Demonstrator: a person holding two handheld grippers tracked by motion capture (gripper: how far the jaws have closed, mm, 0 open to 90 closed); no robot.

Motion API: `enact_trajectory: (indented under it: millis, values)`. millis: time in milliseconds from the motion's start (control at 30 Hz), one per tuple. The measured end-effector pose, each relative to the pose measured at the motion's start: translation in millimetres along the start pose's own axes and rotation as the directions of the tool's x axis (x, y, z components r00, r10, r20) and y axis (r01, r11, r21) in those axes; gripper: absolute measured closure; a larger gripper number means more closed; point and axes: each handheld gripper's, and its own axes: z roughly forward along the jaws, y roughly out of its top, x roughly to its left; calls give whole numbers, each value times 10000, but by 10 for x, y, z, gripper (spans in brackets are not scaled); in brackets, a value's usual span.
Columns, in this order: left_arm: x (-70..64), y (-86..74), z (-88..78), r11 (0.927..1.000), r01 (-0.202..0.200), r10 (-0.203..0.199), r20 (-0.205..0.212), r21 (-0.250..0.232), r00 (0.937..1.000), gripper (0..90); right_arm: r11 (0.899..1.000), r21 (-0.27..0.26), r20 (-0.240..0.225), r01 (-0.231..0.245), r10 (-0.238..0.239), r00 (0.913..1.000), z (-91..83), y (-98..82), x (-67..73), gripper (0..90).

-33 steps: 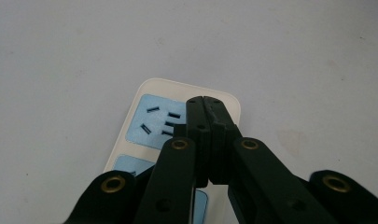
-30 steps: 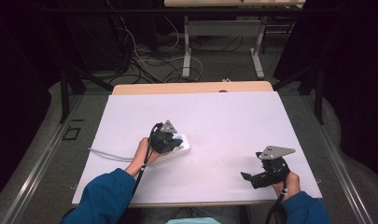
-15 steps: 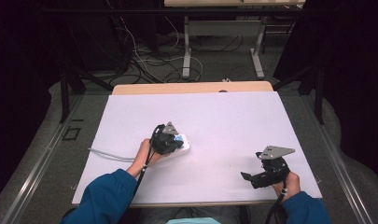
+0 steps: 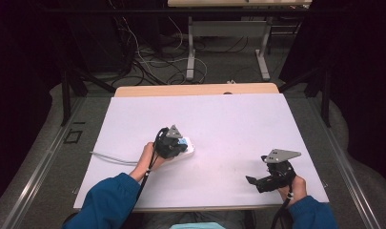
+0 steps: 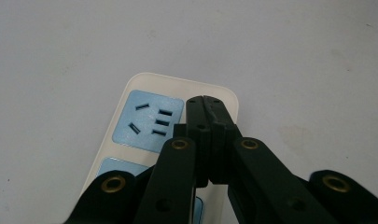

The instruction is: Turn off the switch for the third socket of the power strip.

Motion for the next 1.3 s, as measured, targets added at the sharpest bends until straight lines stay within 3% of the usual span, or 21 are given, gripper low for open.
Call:
enact_trajectory:
  millis: [1300]
  values:
    - [6,-23,3,9999,27,-26,60,-137,10000,900,10000,45,6,33,-33,10000,1,0,-5,46]
